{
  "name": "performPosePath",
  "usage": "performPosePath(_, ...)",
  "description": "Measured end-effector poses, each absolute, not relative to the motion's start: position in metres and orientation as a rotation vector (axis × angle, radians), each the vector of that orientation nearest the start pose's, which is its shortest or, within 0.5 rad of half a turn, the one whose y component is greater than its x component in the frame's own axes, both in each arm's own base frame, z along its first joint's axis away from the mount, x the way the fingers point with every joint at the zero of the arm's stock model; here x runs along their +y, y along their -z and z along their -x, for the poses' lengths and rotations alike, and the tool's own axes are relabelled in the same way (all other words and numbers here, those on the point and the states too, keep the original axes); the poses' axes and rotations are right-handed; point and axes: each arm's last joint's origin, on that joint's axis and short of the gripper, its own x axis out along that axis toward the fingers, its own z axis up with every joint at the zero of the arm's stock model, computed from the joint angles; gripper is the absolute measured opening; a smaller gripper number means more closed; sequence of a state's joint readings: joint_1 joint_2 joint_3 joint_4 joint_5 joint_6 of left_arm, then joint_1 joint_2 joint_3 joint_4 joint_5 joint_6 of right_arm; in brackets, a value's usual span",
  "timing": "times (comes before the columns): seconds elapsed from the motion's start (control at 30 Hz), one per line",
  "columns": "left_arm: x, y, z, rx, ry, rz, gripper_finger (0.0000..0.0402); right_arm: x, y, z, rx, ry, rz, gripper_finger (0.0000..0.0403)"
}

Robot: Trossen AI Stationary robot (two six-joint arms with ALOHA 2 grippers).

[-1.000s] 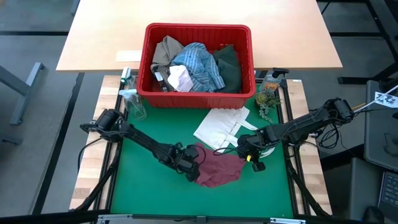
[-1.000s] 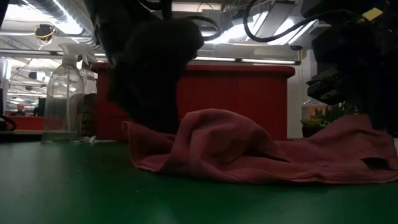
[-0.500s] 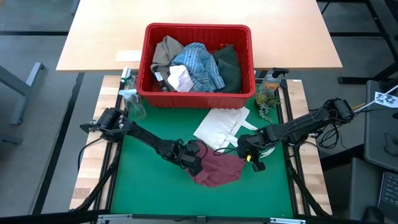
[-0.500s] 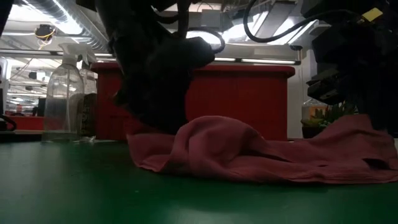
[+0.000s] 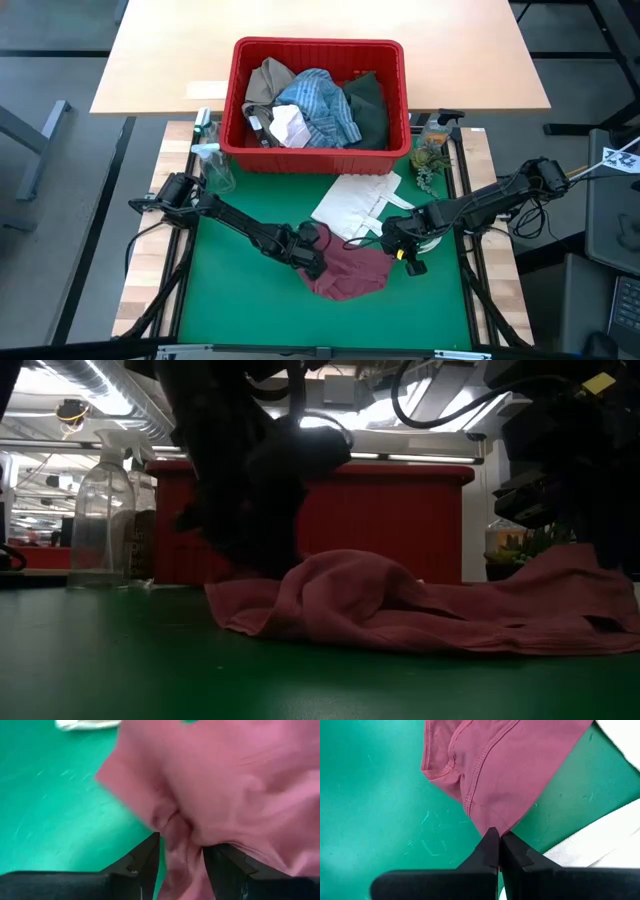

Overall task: Fold Laundry from Bin
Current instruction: Remove the pink underwear from the red bin

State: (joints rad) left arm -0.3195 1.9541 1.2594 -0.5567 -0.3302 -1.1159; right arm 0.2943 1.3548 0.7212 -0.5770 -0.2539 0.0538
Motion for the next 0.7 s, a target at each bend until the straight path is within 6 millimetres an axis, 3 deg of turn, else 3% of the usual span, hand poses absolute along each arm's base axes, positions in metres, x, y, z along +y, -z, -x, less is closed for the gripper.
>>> performPosePath(0.13, -0.107, -0.146, -0.354, 1.037, -0.708, 0.609, 0.0119, 0.074, -0.175, -0.218, 1.237, -0.446, -0.021, 0.0001)
performPosePath(0.4, -0.110, -0.145, -0.353, 1.037, -0.711, 0.614, 0.0008, 0.074, -0.175, -0.218, 1.237, -0.446, -0.021, 0.0001)
performPosePath(0.7, -0.107, -0.142, -0.333, 1.190, -0.848, 0.603, 0.0004, 0.074, -0.175, -0.218, 1.238, -0.445, -0.021, 0.0001)
